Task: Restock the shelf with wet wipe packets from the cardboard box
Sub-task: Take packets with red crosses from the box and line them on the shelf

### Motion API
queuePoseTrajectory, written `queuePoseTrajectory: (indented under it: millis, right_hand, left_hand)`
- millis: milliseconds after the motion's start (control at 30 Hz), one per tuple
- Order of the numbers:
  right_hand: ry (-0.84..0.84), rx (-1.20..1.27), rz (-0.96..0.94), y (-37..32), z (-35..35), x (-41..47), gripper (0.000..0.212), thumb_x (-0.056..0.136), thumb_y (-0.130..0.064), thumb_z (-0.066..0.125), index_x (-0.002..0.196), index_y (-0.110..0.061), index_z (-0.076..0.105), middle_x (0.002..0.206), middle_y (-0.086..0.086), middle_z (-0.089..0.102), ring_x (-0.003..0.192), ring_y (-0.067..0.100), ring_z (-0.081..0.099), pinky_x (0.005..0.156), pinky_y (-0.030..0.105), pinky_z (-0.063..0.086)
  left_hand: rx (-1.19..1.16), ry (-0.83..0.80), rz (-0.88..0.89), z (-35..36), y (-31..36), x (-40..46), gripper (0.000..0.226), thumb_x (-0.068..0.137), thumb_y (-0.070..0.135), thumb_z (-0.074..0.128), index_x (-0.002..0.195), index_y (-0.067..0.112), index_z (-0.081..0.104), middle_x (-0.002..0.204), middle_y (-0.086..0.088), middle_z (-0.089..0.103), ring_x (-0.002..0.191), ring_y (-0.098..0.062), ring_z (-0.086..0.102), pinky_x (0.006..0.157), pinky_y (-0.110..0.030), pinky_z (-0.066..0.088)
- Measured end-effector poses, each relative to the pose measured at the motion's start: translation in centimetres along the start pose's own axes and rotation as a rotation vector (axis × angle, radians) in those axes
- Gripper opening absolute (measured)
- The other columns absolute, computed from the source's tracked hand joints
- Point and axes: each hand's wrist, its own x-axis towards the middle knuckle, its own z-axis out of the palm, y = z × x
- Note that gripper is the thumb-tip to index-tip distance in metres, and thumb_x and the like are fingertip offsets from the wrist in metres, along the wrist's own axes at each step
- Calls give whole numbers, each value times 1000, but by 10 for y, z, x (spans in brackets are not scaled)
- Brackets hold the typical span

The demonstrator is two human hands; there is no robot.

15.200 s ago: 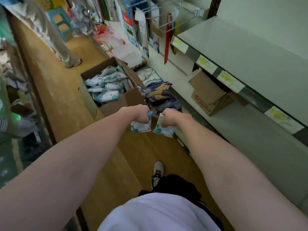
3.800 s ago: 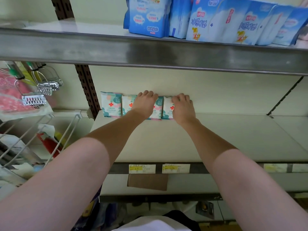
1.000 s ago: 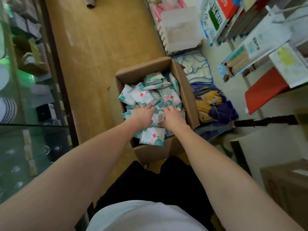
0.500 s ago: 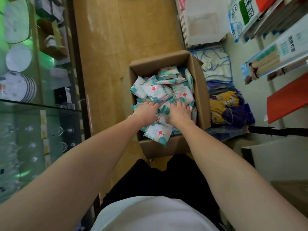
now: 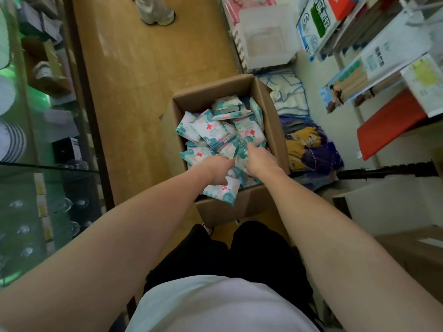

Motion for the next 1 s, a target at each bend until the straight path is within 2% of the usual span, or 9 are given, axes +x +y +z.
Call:
queuePoseTrajectory:
  millis: [133, 233, 333, 433, 533, 633, 733, 867, 1000]
  right_hand:
    - [4, 54, 21, 4, 12, -4, 41, 95, -17, 58, 131, -13, 38, 117, 18, 60, 106, 37, 59, 71, 40, 44]
    - [34, 86, 23, 8, 20, -6, 37, 95, -19, 60, 125, -13, 40, 120, 18, 58, 106, 38, 59, 70, 40, 42]
    - [65, 109, 13, 11, 26, -10, 39, 94, -21, 61, 127, -14, 41, 123, 18, 57, 108, 39, 58, 71, 41, 42]
    - [79, 139, 16, 12, 29, -13, 37, 94, -21, 61, 124, -14, 41, 124, 17, 56, 105, 39, 58, 69, 40, 41]
    - [88, 161, 22, 12, 26, -17, 32, 94, -22, 61, 121, -16, 46, 121, 13, 57, 103, 36, 59, 69, 39, 42]
    - [105, 198, 39, 15, 18, -24, 24, 93, -20, 59, 114, -17, 49, 115, 12, 59, 101, 35, 59, 71, 38, 45]
    - [134, 224, 72, 18, 2, -39, 28, 93, -23, 62, 117, -16, 51, 112, 10, 59, 100, 34, 60, 74, 40, 50]
    - [207, 243, 112, 29, -19, -68, 21, 92, -21, 64, 107, -18, 50, 107, 10, 61, 96, 33, 61, 73, 39, 51]
    - [306, 243, 206, 50, -40, -108, 26, 88, -20, 67, 110, -19, 53, 109, 9, 62, 100, 34, 62, 75, 40, 53]
  left_hand:
    - [69, -141, 28, 14, 9, 10, 77, 77, 45, 78, 140, 17, 43, 139, -8, 49, 125, -30, 47, 98, -42, 45]
    - [156, -131, 3, 24, 13, 13, 88, 78, 38, 79, 149, 15, 31, 153, -9, 33, 138, -32, 33, 108, -46, 35]
    - [204, -104, -29, 30, 15, 15, 94, 78, 39, 79, 151, 13, 26, 152, -11, 34, 140, -33, 29, 112, -48, 29]
    - [265, -109, -9, 28, 16, 15, 83, 78, 44, 77, 146, 16, 38, 147, -11, 38, 136, -33, 30, 111, -51, 27]
    - [231, -63, 8, 21, 14, 10, 73, 82, 42, 75, 142, 16, 43, 142, -11, 42, 132, -32, 34, 109, -47, 32]
    - [86, -33, -24, 14, 9, 8, 69, 84, 37, 74, 141, 14, 41, 137, -9, 50, 126, -30, 44, 101, -42, 41]
    - [-60, -54, -48, -4, 11, 3, 72, 85, 27, 74, 145, 15, 37, 138, -9, 52, 122, -31, 52, 97, -43, 48]
    - [11, 32, 38, -39, 29, -4, 59, 85, 24, 72, 136, 13, 44, 135, -10, 54, 121, -31, 53, 93, -43, 48]
    - [82, 149, 133, -73, 61, -10, 55, 83, 25, 73, 132, 12, 51, 131, -11, 57, 120, -30, 54, 91, -38, 47]
